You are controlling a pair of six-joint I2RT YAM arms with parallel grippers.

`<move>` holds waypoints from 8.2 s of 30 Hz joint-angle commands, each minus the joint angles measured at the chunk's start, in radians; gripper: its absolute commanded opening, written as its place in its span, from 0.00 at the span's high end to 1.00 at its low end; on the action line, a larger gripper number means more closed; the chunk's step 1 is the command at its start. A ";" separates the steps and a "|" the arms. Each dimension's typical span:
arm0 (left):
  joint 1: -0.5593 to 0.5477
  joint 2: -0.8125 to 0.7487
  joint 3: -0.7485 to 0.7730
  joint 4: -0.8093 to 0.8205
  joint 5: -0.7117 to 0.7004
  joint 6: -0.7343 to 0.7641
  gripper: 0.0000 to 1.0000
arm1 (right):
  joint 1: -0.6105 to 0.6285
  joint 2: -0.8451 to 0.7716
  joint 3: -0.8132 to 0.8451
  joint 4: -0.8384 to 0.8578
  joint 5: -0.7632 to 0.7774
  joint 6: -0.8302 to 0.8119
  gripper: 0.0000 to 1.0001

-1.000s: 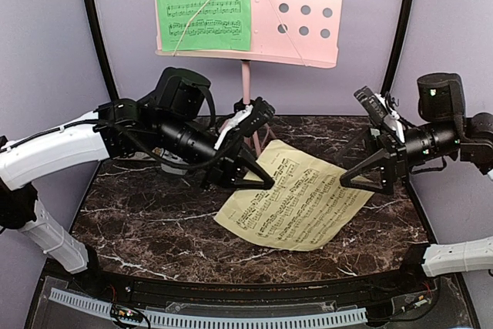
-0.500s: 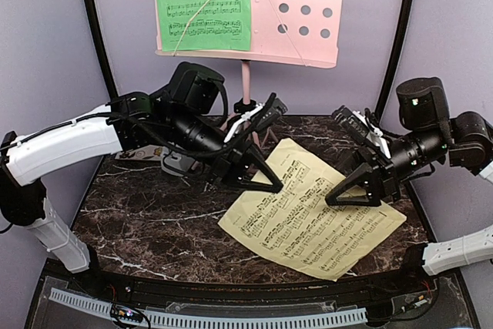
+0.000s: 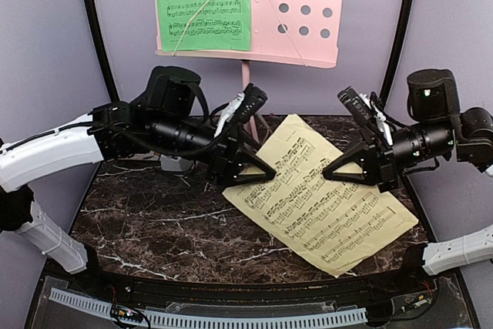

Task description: Set up the instrument practice props

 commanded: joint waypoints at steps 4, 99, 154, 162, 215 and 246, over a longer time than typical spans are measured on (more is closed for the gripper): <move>0.019 -0.264 -0.289 0.356 -0.324 -0.137 0.22 | 0.007 -0.038 0.093 0.223 0.149 0.023 1.00; 0.183 -0.084 0.530 0.293 -0.831 0.146 1.00 | -0.009 0.722 0.910 0.381 0.998 0.050 0.83; 0.266 0.223 0.663 0.556 -0.488 -0.163 1.00 | -0.044 0.476 0.400 0.944 0.755 -0.209 1.00; 0.266 0.302 0.744 0.574 -0.414 -0.162 1.00 | -0.044 0.479 0.398 0.941 0.740 -0.220 1.00; 0.265 0.453 0.971 0.405 -0.217 0.127 0.97 | -0.103 0.456 0.342 0.957 0.664 -0.202 0.86; 0.258 0.291 0.759 0.442 -0.407 0.126 0.74 | -0.108 0.336 0.290 0.947 0.680 -0.186 0.49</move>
